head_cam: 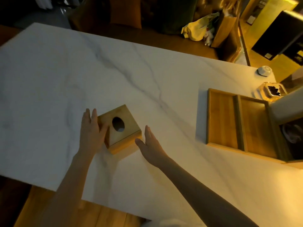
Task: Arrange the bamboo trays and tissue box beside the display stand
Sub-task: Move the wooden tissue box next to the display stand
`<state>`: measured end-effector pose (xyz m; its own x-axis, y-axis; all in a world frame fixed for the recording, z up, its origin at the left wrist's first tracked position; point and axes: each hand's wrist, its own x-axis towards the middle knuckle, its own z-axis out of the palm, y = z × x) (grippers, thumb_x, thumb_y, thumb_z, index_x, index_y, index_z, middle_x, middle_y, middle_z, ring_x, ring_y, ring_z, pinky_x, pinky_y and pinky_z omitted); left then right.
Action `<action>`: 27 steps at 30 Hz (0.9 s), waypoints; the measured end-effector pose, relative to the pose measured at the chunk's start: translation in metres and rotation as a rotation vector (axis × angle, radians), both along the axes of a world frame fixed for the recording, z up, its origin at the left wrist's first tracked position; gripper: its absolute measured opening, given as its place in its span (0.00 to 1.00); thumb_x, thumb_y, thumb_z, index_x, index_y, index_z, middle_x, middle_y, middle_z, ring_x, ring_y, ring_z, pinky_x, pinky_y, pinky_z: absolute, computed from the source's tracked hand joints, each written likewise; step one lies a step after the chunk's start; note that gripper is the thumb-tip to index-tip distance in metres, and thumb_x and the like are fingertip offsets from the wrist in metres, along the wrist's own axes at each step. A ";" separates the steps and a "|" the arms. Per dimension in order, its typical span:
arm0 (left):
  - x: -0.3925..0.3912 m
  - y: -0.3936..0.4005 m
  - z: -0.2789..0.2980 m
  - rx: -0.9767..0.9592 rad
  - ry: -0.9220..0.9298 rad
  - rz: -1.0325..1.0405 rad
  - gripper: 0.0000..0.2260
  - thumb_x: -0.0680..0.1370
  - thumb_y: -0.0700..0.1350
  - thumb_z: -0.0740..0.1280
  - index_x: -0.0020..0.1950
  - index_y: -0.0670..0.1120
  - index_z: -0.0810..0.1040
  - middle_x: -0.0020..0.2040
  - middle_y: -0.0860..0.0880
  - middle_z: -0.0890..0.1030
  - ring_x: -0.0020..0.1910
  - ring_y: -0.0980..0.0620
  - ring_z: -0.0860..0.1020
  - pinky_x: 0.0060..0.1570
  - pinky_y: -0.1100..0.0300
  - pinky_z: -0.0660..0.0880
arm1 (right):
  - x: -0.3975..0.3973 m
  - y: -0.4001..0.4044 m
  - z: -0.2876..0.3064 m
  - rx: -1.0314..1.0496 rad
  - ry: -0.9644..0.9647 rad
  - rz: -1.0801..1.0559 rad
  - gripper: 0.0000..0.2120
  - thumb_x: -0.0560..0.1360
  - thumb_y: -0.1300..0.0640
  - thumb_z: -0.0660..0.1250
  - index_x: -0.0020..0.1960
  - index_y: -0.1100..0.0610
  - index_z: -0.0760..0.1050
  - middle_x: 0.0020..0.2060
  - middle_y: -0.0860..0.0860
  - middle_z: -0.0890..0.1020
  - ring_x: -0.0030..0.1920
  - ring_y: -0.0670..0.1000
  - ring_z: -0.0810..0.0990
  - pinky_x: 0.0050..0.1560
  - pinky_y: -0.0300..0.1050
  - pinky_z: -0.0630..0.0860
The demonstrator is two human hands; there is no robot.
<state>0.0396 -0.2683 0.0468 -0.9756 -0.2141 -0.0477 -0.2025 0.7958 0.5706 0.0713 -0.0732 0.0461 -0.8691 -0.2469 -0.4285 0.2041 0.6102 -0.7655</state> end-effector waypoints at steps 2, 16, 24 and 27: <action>0.000 -0.008 -0.009 0.170 -0.106 0.095 0.31 0.76 0.50 0.61 0.73 0.42 0.49 0.76 0.40 0.51 0.74 0.44 0.50 0.72 0.48 0.51 | -0.001 -0.010 -0.002 -0.113 -0.120 -0.078 0.32 0.78 0.47 0.53 0.73 0.56 0.40 0.76 0.53 0.50 0.74 0.54 0.51 0.71 0.48 0.52; -0.018 0.003 -0.002 0.657 -0.202 0.105 0.25 0.73 0.47 0.67 0.67 0.45 0.65 0.67 0.45 0.71 0.62 0.46 0.71 0.63 0.46 0.70 | 0.012 -0.019 0.000 -0.236 -0.077 -0.361 0.16 0.77 0.54 0.54 0.63 0.58 0.63 0.60 0.59 0.74 0.60 0.59 0.72 0.57 0.57 0.71; -0.012 0.038 -0.002 0.594 -0.143 0.055 0.23 0.73 0.49 0.67 0.66 0.47 0.66 0.66 0.45 0.72 0.59 0.50 0.71 0.55 0.56 0.70 | 0.022 0.013 0.006 -0.283 -0.038 -0.453 0.18 0.78 0.52 0.55 0.65 0.58 0.63 0.60 0.56 0.74 0.60 0.55 0.72 0.50 0.45 0.69; -0.008 0.062 0.008 0.540 -0.094 0.000 0.20 0.73 0.51 0.66 0.64 0.50 0.69 0.63 0.45 0.75 0.60 0.48 0.73 0.56 0.54 0.70 | 0.026 0.037 0.010 -0.279 0.055 -0.465 0.15 0.78 0.51 0.55 0.62 0.54 0.66 0.55 0.53 0.77 0.53 0.52 0.75 0.48 0.47 0.71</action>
<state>0.0314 -0.2060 0.0544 -0.9618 -0.1353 -0.2379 -0.2726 0.3951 0.8773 0.0975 -0.0357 0.0561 -0.9330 0.0709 -0.3528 0.3593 0.2377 -0.9024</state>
